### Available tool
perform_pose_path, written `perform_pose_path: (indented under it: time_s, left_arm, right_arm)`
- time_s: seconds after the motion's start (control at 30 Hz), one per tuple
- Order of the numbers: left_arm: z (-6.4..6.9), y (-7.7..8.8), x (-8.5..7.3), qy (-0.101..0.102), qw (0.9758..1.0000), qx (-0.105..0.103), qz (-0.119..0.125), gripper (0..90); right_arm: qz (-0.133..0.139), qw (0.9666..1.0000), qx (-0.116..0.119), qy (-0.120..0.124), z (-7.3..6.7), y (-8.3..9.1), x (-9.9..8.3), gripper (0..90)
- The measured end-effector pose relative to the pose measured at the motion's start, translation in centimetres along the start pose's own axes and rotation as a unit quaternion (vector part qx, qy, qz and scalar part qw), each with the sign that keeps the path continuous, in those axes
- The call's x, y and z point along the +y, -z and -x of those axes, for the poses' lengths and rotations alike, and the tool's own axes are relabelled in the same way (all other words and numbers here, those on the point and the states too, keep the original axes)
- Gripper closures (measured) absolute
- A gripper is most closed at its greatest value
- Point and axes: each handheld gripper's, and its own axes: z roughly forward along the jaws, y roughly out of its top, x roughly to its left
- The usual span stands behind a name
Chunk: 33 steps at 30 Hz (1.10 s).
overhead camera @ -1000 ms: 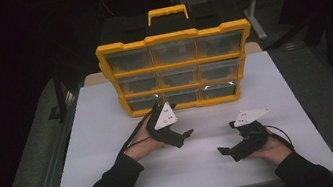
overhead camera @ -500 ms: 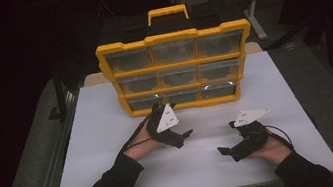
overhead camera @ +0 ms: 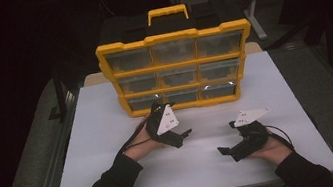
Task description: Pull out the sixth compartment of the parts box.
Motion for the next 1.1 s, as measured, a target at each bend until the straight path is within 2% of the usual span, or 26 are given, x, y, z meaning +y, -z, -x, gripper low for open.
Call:
perform_pose_path:
  time_s: [0.67, 1.1]
  left_arm:
    - [0.37, 0.06, -0.05, -0.047, 0.9985, 0.028, -0.001, 0.4]
    - [0.64, 0.08, -0.02, -0.079, 0.9959, 0.044, -0.003, 0.4]
  right_arm:
    - [-0.002, 1.0, 0.0, 0.001, -0.03, 0.01, -0.02, 0.0]
    - [-0.001, 1.0, -0.001, 0.003, -0.03, 0.04, -0.02, 0.0]
